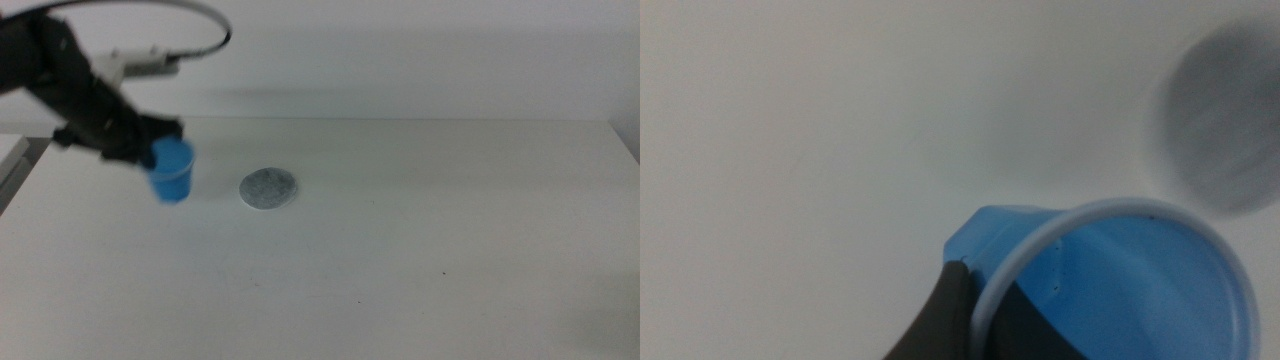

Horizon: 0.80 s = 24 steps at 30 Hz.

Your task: Place an empty cup on a cup mat.

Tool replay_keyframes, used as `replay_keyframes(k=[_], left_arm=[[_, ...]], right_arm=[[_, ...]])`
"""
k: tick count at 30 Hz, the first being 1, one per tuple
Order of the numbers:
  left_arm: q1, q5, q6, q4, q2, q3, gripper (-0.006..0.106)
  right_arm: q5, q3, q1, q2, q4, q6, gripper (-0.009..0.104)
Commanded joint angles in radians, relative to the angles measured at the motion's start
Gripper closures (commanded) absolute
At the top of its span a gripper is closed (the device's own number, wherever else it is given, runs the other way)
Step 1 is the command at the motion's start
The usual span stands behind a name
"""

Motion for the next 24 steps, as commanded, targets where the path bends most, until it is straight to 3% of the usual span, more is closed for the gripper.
replay_keyframes(k=[1,13,24], left_arm=[[-0.040,0.024,-0.035,-0.015,0.013,-0.085,0.102],[-0.183,0.189,-0.078,-0.039,0.331,-0.541,0.102],[-0.189,0.250,-0.078,-0.046,0.448,-0.609,0.101]], right_arm=[[-0.007,0.003,0.002,-0.005,-0.007,-0.004,0.002],[-0.007,0.003,0.002,-0.005,-0.007,-0.004,0.002],[-0.007,0.003,0.002,-0.005,-0.007,-0.004,0.002]])
